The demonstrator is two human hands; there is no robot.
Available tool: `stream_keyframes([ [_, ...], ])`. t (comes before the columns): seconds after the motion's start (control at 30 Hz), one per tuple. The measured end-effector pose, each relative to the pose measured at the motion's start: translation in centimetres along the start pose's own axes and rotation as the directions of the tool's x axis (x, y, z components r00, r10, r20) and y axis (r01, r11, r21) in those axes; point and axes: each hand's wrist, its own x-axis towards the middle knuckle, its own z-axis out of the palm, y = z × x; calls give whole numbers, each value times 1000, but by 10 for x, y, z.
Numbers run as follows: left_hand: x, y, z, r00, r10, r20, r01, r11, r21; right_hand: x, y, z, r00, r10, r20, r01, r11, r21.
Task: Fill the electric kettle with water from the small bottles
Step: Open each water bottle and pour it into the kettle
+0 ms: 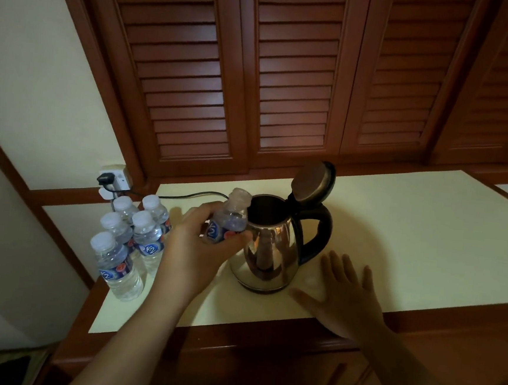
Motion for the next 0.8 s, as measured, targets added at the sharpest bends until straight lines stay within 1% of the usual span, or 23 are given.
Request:
stream_keyframes([
  [0.1, 17, 4, -7, 998, 44, 37, -49, 989, 136, 0, 0, 1, 1000, 0, -4, 0, 1000, -12],
  [0.2, 33, 11, -14, 994, 18, 107, -49, 954, 296, 1, 0, 3, 1000, -1, -18, 1, 1000, -17],
  [0.3, 44, 13, -16, 985, 12, 170, -80, 912, 402, 1, 0, 4, 1000, -2, -21, 1, 1000, -27],
  [0.43, 58, 18, -15, 976, 21, 219, -154, 777, 611, 2, 0, 4, 1000, -3, -31, 1, 999, -42],
  [0.57, 61, 24, -17, 968, 27, 249, -202, 673, 711, 1, 0, 4, 999, -3, -39, 2, 999, -48],
  [0.7, 66, 31, -20, 947, 49, 317, -297, 505, 810, 2, 0, 5, 999, -10, -52, 8, 999, -36],
  [0.8, 70, 33, -21, 938, 85, 336, -339, 424, 840, 1, 1, 6, 999, -4, -47, 2, 999, -38],
])
